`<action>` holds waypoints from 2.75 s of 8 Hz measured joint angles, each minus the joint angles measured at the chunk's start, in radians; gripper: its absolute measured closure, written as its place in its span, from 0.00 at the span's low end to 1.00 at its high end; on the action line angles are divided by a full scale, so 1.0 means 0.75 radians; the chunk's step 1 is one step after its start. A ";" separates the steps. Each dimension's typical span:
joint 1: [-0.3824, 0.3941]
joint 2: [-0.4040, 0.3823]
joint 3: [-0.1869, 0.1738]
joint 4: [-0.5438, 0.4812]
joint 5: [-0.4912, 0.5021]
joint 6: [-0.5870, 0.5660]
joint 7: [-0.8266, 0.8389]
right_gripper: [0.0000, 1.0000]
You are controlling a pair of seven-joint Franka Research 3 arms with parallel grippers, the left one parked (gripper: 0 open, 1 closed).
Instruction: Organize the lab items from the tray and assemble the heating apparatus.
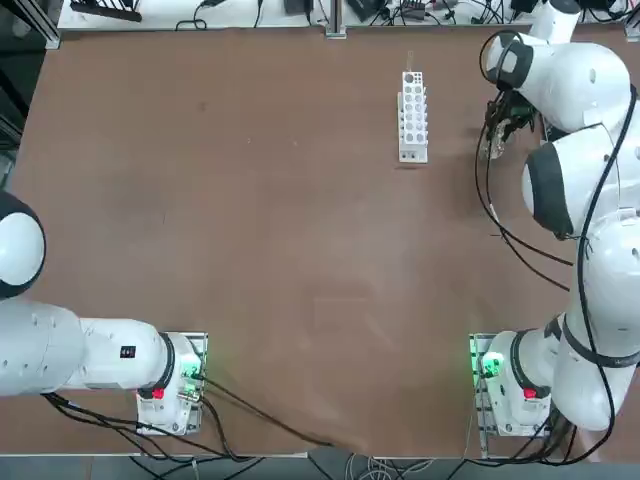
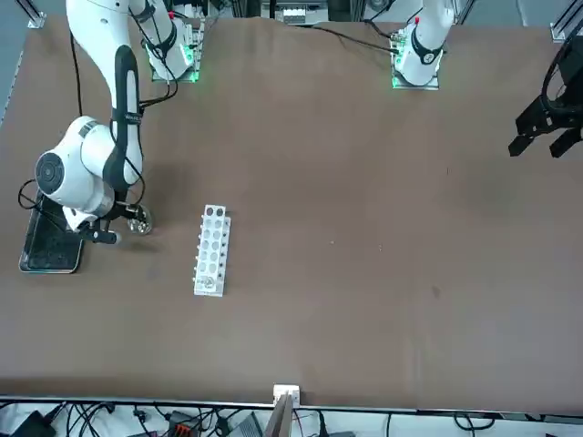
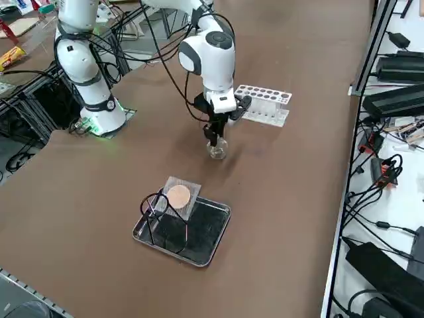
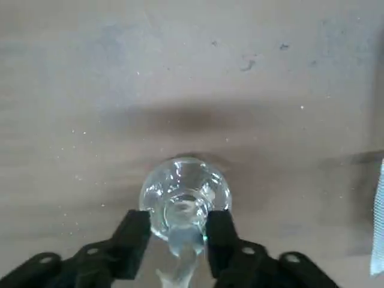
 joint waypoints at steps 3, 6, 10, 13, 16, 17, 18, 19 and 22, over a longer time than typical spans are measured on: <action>-0.003 -0.002 -0.009 0.097 0.000 -0.053 -0.002 0.00; -0.115 -0.004 -0.035 0.360 -0.002 -0.264 -0.008 0.00; -0.306 0.043 -0.030 0.611 -0.002 -0.423 -0.033 0.00; -0.402 0.089 -0.025 0.701 -0.003 -0.475 -0.063 0.00; -0.540 0.105 0.020 0.704 -0.005 -0.474 -0.102 0.00; -0.605 0.110 0.042 0.700 -0.006 -0.471 -0.102 0.01; -0.665 0.116 0.052 0.686 -0.006 -0.451 -0.099 0.01; -0.710 0.121 0.058 0.648 -0.006 -0.391 -0.075 0.02; -0.759 0.099 0.090 0.501 -0.076 -0.154 0.165 0.05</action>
